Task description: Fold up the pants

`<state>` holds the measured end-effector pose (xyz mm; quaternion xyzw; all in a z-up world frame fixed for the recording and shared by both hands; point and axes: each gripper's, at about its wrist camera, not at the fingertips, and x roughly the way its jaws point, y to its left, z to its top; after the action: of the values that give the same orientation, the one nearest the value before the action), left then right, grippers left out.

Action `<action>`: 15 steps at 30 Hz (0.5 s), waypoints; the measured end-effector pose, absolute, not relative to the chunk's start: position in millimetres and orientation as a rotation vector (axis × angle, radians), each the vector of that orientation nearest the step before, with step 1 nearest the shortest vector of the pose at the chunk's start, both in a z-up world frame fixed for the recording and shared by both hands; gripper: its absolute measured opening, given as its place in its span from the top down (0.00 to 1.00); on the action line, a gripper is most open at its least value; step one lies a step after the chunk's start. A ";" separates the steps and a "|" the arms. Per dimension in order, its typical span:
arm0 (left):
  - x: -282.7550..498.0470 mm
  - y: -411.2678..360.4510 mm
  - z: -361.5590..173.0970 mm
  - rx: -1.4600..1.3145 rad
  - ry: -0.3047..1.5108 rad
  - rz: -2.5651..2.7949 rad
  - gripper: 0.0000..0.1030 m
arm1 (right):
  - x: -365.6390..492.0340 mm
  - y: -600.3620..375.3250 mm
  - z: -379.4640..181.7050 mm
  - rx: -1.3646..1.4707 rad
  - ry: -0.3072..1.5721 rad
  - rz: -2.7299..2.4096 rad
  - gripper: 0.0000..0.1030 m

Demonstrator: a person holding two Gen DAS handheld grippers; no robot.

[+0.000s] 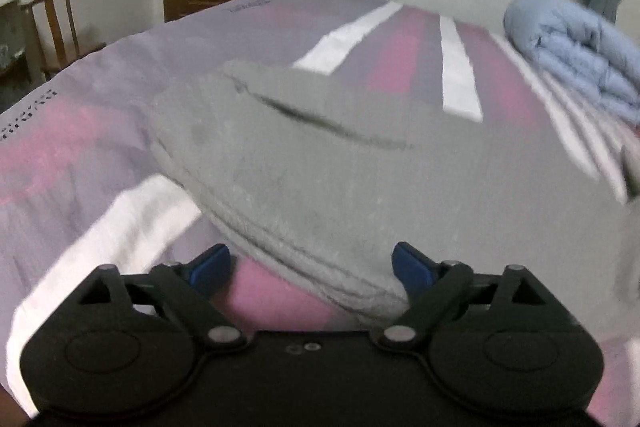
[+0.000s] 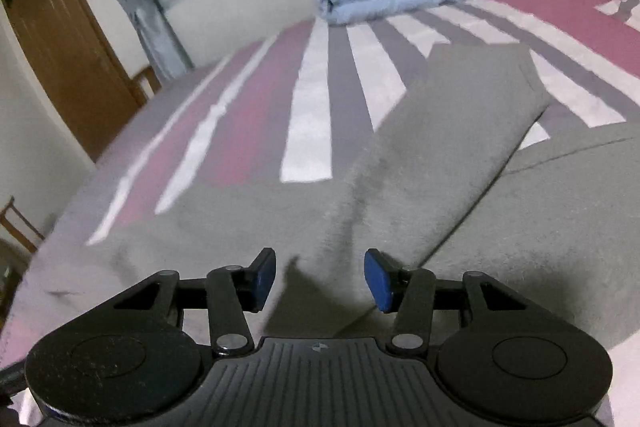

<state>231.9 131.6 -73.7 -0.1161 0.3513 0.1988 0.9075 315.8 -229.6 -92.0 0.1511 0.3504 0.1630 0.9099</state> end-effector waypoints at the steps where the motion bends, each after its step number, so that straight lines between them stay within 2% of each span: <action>1: 227.4 134.2 -79.0 -0.250 0.711 0.412 0.15 | 314.6 -235.5 -97.1 0.315 0.737 0.356 0.95; 3: 216.9 141.6 -87.7 -0.291 0.672 0.401 0.08 | 298.6 -247.7 -100.6 0.297 0.721 0.364 0.97; 9: 210.7 137.4 -99.5 -0.283 0.607 0.391 0.06 | 252.2 -287.3 -132.3 0.361 0.752 0.362 0.97; 11: 208.1 134.7 -100.3 -0.285 0.601 0.393 0.06 | 254.2 -294.9 -127.4 0.423 0.737 0.372 0.91; 12: 207.7 133.8 -100.5 -0.285 0.598 0.394 0.06 | 253.4 -295.8 -117.9 0.416 0.699 0.354 0.76; 13: 206.9 133.6 -100.8 -0.285 0.594 0.393 0.06 | 253.1 -295.7 -108.2 0.389 0.655 0.337 0.56; 15: 206.8 134.4 -101.2 -0.287 0.589 0.391 0.06 | 261.6 -288.9 -91.2 0.307 0.593 0.318 0.39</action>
<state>206.8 134.4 -101.2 -0.1400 0.2875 0.1907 0.9281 261.6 -288.9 -91.2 0.1502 0.2899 0.1552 0.9324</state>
